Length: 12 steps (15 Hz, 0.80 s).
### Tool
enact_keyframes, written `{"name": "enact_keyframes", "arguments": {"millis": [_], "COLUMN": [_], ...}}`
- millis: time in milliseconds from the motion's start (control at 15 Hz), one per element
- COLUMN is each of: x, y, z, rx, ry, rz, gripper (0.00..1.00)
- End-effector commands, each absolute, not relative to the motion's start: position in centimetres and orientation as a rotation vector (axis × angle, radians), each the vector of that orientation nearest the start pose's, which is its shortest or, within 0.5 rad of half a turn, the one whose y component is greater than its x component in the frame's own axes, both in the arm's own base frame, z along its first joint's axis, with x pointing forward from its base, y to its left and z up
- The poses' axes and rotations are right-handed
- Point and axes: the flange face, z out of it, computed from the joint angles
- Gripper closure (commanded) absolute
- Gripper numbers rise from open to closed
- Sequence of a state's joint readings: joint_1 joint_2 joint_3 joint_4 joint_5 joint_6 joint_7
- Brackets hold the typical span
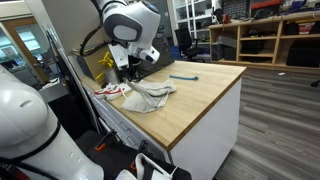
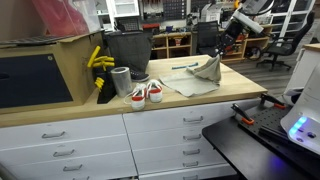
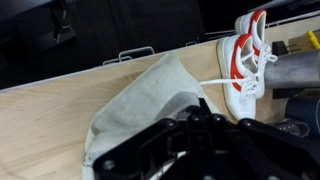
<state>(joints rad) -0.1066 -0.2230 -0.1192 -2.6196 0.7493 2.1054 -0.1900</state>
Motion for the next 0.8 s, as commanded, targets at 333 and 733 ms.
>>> {"name": "enact_keyframes", "arguments": {"millis": [333,733], "x": [37.1,37.1], "y": [-10.2,-11.5], "z": [35.6,34.9], "rx": [-2.385,-2.394], "ry": [0.661,0.685], "rz": [0.174,0.144], "gripper": [0.99,0.97]}}
